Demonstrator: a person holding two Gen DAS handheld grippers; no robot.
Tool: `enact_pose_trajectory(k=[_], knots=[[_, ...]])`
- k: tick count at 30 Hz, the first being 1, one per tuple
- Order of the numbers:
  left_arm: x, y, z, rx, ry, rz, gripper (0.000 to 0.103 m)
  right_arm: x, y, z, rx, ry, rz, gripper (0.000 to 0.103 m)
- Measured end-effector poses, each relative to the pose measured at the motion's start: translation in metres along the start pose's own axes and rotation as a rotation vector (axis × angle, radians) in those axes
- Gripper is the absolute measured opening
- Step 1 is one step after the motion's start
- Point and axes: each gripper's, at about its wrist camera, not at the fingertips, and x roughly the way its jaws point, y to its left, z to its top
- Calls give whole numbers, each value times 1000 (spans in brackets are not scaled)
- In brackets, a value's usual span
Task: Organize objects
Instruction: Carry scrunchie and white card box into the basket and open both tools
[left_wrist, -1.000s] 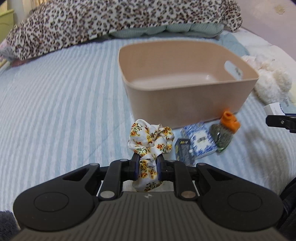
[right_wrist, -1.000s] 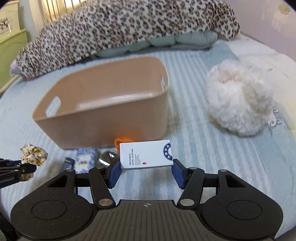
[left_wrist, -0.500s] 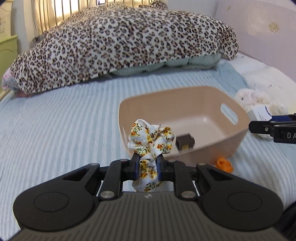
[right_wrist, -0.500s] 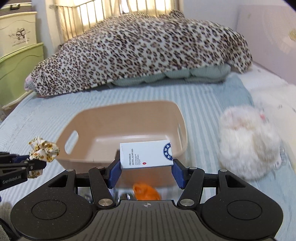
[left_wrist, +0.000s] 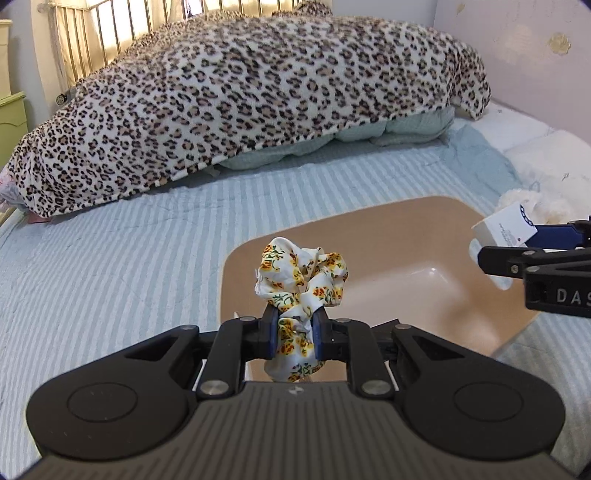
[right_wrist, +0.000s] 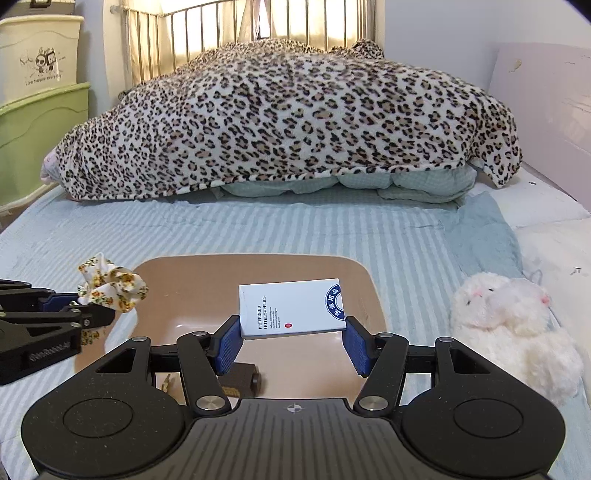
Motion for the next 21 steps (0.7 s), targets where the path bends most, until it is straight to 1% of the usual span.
enact_pose_trajectory(k=[3, 9, 15, 17, 18, 20, 21], knots=[[19, -4, -3, 1, 37, -2, 19, 20, 3, -1, -2, 31, 4, 55], [56, -10, -14, 15, 128, 29, 19, 53, 8, -16, -6, 108, 5, 55], [71, -11, -25, 25, 188, 22, 21, 70, 13, -31, -36, 165, -3, 55], [69, -11, -26, 30, 189, 16, 22, 74, 14, -35, -33, 184, -9, 56], [67, -11, -25, 32, 185, 15, 26, 74, 14, -36, -38, 186, -12, 62], [59, -11, -23, 33, 174, 17, 37, 71, 17, -37, -50, 181, -18, 63], [55, -11, -21, 33, 166, 26, 54, 68, 18, -37, -51, 177, -20, 65]])
